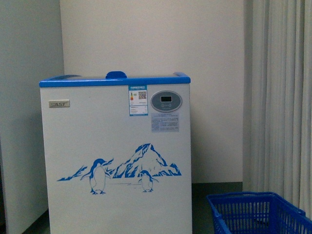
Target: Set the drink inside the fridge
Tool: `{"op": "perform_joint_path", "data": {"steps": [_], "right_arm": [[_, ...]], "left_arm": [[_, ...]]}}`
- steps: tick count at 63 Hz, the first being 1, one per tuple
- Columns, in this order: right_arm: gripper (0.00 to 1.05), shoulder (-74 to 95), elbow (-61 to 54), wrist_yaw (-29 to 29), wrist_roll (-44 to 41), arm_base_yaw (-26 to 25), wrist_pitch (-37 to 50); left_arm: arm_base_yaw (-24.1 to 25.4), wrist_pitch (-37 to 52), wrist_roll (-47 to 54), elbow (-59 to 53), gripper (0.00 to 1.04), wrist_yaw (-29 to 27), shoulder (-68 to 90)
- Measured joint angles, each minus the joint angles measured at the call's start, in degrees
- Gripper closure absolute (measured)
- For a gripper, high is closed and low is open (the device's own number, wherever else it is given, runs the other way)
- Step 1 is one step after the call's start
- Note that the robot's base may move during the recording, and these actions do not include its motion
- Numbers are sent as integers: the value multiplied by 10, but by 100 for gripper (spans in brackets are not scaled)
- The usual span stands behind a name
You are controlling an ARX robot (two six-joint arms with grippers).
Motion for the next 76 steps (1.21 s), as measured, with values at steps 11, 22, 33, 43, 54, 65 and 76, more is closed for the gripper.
{"op": "perform_joint_path", "data": {"steps": [11,22,33,43,54,65,76], "right_arm": [[7,0,0,0,0,0,0],[7,0,0,0,0,0,0],[7,0,0,0,0,0,0],[7,0,0,0,0,0,0],[7,0,0,0,0,0,0],[7,0,0,0,0,0,0],[7,0,0,0,0,0,0]], "left_arm": [[0,0,0,0,8,0,0],[0,0,0,0,8,0,0],[0,0,0,0,8,0,0],[0,0,0,0,8,0,0],[0,0,0,0,8,0,0],[0,0,0,0,8,0,0],[0,0,0,0,8,0,0]]}}
